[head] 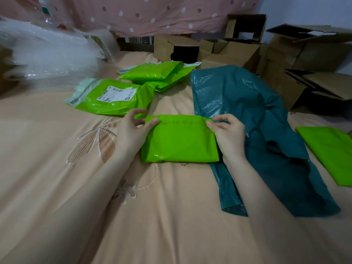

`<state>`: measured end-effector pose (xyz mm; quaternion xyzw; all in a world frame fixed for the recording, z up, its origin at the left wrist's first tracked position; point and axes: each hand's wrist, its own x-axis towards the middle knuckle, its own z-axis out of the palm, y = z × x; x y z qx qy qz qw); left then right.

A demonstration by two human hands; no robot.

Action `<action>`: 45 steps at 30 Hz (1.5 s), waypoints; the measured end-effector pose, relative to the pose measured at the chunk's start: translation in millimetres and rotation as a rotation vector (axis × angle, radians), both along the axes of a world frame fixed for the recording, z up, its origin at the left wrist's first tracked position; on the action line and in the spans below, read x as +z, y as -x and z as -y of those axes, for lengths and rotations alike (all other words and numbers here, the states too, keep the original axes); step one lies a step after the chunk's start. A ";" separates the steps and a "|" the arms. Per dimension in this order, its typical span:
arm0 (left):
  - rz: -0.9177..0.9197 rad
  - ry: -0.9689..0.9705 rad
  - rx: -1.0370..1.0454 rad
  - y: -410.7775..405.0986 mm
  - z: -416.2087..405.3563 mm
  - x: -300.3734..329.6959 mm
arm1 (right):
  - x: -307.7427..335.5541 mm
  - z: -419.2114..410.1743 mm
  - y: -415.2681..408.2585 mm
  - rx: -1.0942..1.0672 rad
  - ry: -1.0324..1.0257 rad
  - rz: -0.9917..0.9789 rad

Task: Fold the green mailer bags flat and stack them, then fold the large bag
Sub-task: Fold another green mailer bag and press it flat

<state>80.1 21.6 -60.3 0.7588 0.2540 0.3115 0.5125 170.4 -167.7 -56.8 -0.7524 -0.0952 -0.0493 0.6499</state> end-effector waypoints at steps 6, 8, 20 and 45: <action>0.022 -0.510 0.060 7.3 15.0 2.7 | 7.4 0.4 8.9 -0.078 0.047 0.060; 0.055 -0.651 0.017 11.7 23.8 8.5 | 11.9 2.4 15.9 -0.096 0.164 0.185; -0.290 -1.065 -0.214 17.0 50.3 -10.3 | -7.5 -14.9 38.7 0.379 1.065 0.610; -0.404 -1.026 -0.401 -3.8 65.4 -9.1 | -4.5 1.8 40.4 0.416 0.905 0.314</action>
